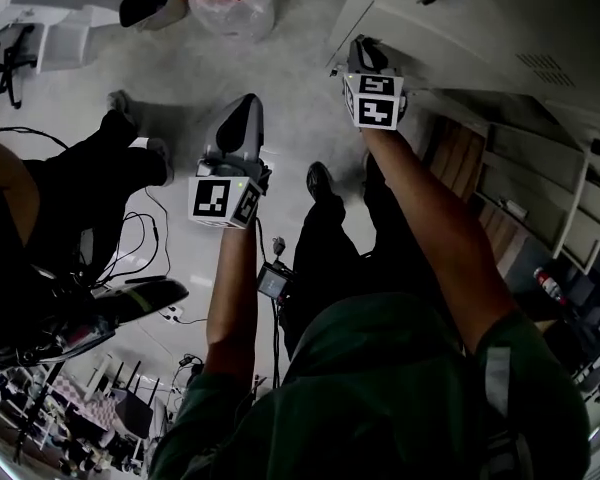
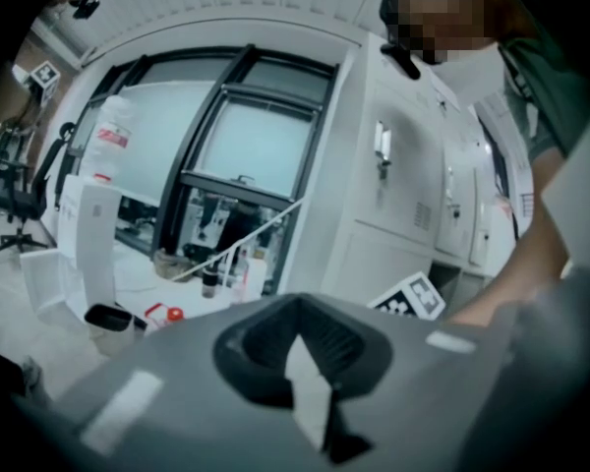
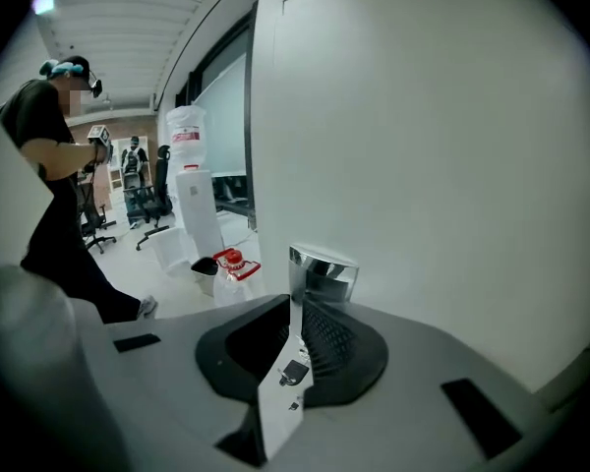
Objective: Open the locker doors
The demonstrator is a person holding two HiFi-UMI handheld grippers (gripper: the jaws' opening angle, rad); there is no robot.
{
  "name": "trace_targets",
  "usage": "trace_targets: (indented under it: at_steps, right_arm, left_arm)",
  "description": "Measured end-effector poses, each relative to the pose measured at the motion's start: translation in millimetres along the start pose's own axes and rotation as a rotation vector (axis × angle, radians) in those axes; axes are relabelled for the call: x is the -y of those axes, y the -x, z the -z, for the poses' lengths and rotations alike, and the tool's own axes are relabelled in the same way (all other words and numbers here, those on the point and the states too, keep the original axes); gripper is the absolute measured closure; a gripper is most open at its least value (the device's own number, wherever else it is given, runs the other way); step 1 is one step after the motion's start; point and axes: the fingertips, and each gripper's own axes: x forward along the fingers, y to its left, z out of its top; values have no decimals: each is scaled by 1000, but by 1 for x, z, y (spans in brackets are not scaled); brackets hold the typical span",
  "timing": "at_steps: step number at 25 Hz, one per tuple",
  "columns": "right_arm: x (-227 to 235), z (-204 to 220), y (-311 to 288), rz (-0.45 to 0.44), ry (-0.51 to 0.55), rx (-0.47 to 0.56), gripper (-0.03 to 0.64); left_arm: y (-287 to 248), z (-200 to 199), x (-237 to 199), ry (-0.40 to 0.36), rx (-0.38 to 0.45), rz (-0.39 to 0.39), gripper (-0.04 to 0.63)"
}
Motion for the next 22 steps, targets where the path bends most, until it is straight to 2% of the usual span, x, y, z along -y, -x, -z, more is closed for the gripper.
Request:
trace_targets:
  at_steps: [8,13,22]
  right_arm:
    - [-35,46,58,-118,59,-47,581]
    - [-32,65,89,-130,87,-58,581]
    - [-28,100,138,-124,66,-103,581]
  left_arm:
    - [-14,-1,31,2,-36,79,594]
    - [-42,-6,73,-31,-30,208,594]
    - [-49,-4,160,-83,-66,439,594]
